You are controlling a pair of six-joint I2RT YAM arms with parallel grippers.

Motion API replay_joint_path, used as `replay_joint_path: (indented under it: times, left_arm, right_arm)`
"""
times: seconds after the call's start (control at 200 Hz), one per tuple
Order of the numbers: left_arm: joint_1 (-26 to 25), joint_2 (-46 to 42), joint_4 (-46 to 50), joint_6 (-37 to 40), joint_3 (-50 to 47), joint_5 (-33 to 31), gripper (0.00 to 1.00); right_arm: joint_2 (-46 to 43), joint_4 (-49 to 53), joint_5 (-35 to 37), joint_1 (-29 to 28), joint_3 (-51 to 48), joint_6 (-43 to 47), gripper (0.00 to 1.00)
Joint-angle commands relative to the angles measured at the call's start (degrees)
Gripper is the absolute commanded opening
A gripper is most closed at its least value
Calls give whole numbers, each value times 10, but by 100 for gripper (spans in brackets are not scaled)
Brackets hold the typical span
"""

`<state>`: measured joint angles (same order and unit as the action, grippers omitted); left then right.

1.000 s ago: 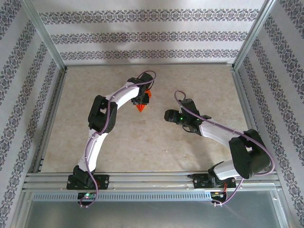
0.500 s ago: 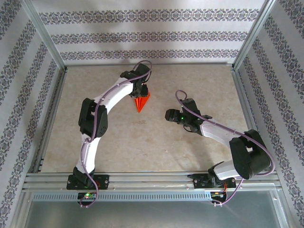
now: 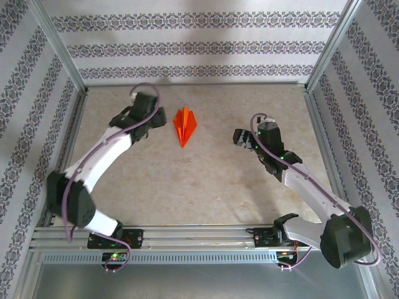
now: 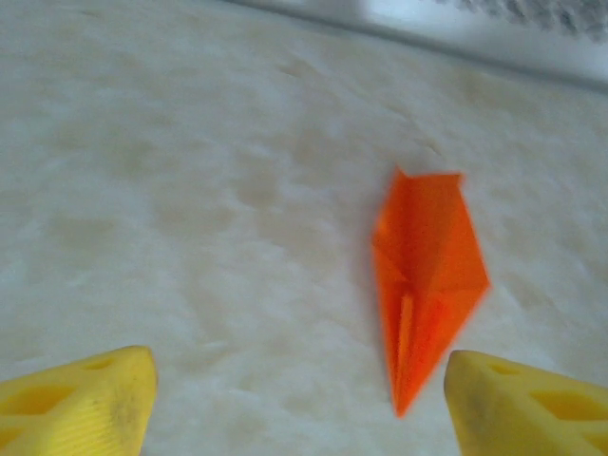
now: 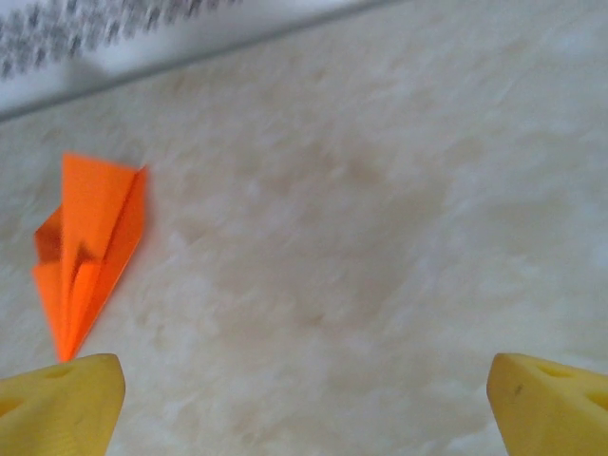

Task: Fold a paper plane with a square sheet of paper (pick it up from the middle)
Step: Move the paper plane to the top-center of the table, then reset both arms

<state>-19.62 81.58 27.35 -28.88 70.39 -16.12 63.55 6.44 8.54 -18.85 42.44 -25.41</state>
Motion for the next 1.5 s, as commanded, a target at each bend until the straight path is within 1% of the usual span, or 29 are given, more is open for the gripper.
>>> replay_joint_path:
  times: [0.0, 0.035, 0.155, 0.22, 0.26, 0.335, 0.41, 0.45, 0.55, 0.625, 0.769, 0.839, 0.899, 0.954, 1.004, 1.129, 1.184, 1.339, 1.424, 1.464, 1.499]
  left_arm:
    - [30, -71, -133, 39, -116, -88, 96]
    - [39, -96, -161, 51, -155, -108, 100]
    - [68, -161, -265, 98, -276, -189, 99]
    - [90, -186, -315, 110, -331, -218, 99]
    - [103, -199, -345, 116, -363, -229, 99]
    - [126, -210, -414, 132, -414, -229, 99]
    - [139, -212, -434, 124, -438, -237, 99]
    - [143, -207, -454, 133, -450, -229, 99]
    - [153, -169, -545, 166, -483, -199, 99]
    - [161, -135, -591, 180, -492, -159, 99]
    - [170, -55, -679, 201, -496, -80, 99]
    - [172, -18, -720, 228, -492, -46, 99]
    - [172, -9, -709, 242, -480, -17, 99]
    - [174, 2, -739, 258, -480, 2, 99]
    - [178, 12, -731, 255, -475, 22, 99]
    - [183, 56, -818, 270, -499, 71, 99]
    - [183, 67, -838, 272, -505, 82, 99]
    - [186, 99, -886, 274, -514, 88, 99]
    - [186, 95, -870, 270, -511, 88, 99]
    - [187, 98, -871, 270, -508, 86, 99]
    - [187, 97, -851, 267, -499, 80, 99]
  right_arm:
    - [-23, -28, 106, 20, -15, 65, 98]
    - [-27, -43, 123, 25, -24, 74, 98]
    - [-39, -129, 174, 33, -83, 124, 98]
    - [-44, -151, 194, 43, -106, 139, 98]
    - [-46, -159, 204, 51, -120, 143, 98]
    - [-50, -178, 215, 71, -148, 148, 98]
    - [-50, -203, 205, 93, -175, 152, 98]
    - [-49, -220, 193, 102, -190, 159, 98]
    - [-42, -271, 150, 123, -220, 186, 98]
    - [-30, -310, 113, 138, -244, 206, 98]
    - [4, -374, 52, 155, -259, 226, 98]
    - [23, -403, 32, 160, -259, 233, 98]
    - [39, -436, 12, 165, -260, 242, 98]
    - [55, -461, -4, 170, -260, 245, 98]
    - [68, -474, -21, 175, -256, 246, 98]
    - [100, -512, -66, 181, -247, 248, 98]
    - [116, -526, -82, 181, -242, 249, 98]
    - [172, -564, -106, 182, -231, 249, 98]
    - [206, -580, -111, 183, -231, 251, 98]
    - [220, -584, -115, 183, -211, 251, 98]
    - [231, -585, -117, 184, -206, 250, 98]
